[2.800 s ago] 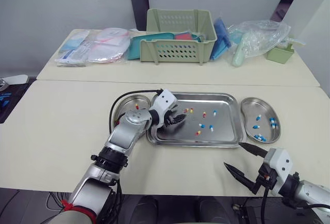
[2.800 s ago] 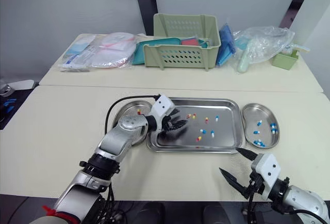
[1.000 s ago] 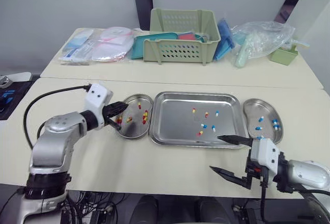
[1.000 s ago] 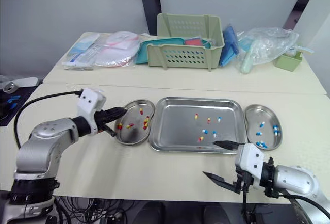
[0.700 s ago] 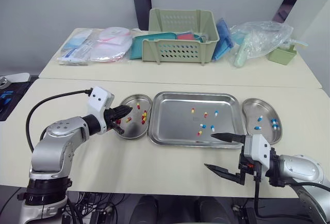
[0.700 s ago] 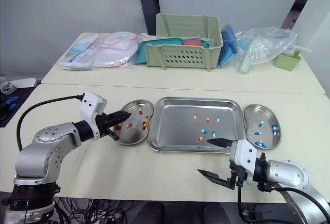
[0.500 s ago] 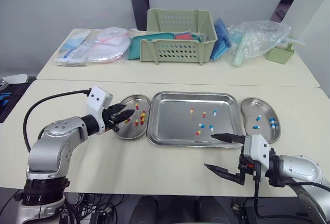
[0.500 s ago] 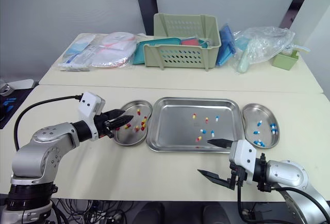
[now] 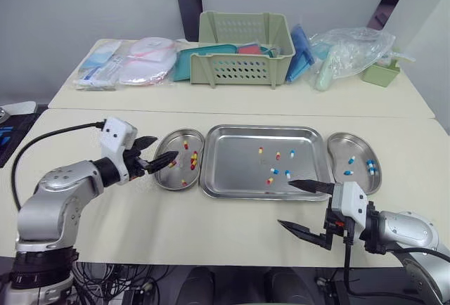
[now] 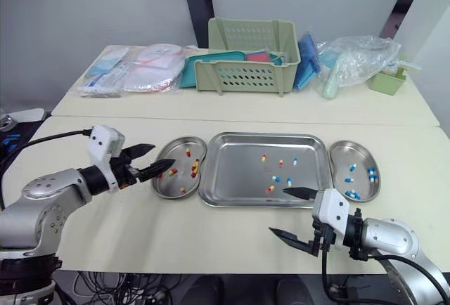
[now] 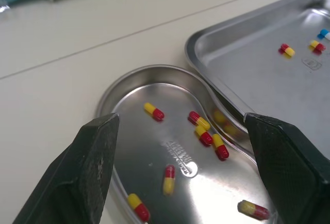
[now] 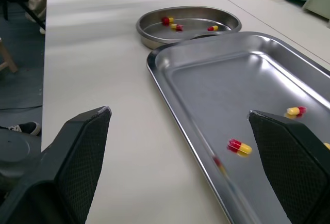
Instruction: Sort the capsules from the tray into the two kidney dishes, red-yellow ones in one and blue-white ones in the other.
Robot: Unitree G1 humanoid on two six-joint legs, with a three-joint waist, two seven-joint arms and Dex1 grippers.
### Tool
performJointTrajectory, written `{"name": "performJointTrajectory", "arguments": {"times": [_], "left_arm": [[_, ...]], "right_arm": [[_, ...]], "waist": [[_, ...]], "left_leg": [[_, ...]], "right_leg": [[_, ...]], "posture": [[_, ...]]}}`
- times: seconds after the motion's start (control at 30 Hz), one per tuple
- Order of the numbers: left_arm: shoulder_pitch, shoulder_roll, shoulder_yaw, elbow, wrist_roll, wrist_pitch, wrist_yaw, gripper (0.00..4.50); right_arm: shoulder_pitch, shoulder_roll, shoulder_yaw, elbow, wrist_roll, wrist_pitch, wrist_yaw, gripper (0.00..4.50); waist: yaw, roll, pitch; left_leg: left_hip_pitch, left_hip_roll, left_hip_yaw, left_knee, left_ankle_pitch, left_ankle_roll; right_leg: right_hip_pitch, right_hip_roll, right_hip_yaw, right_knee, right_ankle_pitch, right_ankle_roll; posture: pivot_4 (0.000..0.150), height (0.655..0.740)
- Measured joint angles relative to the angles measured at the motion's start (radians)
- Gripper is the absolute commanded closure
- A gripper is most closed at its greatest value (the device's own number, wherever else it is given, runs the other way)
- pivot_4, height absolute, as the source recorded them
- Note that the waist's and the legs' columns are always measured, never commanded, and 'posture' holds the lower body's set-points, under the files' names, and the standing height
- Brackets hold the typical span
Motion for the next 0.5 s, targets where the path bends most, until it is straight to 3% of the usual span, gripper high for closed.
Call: {"name": "performJointTrajectory", "arguments": {"times": [0.2, 0.27, 0.5], "left_arm": [[0.143, 0.057, 0.165, 0.099, 0.013, -0.113, -0.019, 0.51], [0.204, 0.065, 0.211, 0.16, 0.026, -0.173, -0.032, 0.04], [0.371, 0.064, 0.296, 0.335, 0.077, -0.36, -0.047, 0.04]], "right_arm": [[0.057, -0.018, -0.141, 0.009, 0.04, 0.011, -0.002, 0.0], [0.083, -0.038, -0.217, 0.04, 0.044, 0.01, 0.004, 0.0], [0.167, -0.125, -0.473, 0.233, 0.052, -0.01, 0.09, 0.0]], "waist": [[0.001, 0.0, 0.0], [0.002, 0.0, 0.0], [0.003, 0.0, 0.0]], "left_leg": [[0.0, 0.0, 0.001, 0.0, 0.0, 0.0], [0.0, 0.0, 0.001, 0.0, 0.0, 0.0], [0.001, 0.0, 0.002, -0.001, 0.0, 0.0]], "right_leg": [[0.0, 0.0, 0.001, 0.0, 0.0, 0.0], [0.0, 0.0, 0.001, 0.0, 0.0, 0.0], [0.0, 0.0, 0.001, -0.001, 0.0, 0.0]], "posture": [[0.15, 0.739], [0.15, 0.739], [0.15, 0.739]]}}
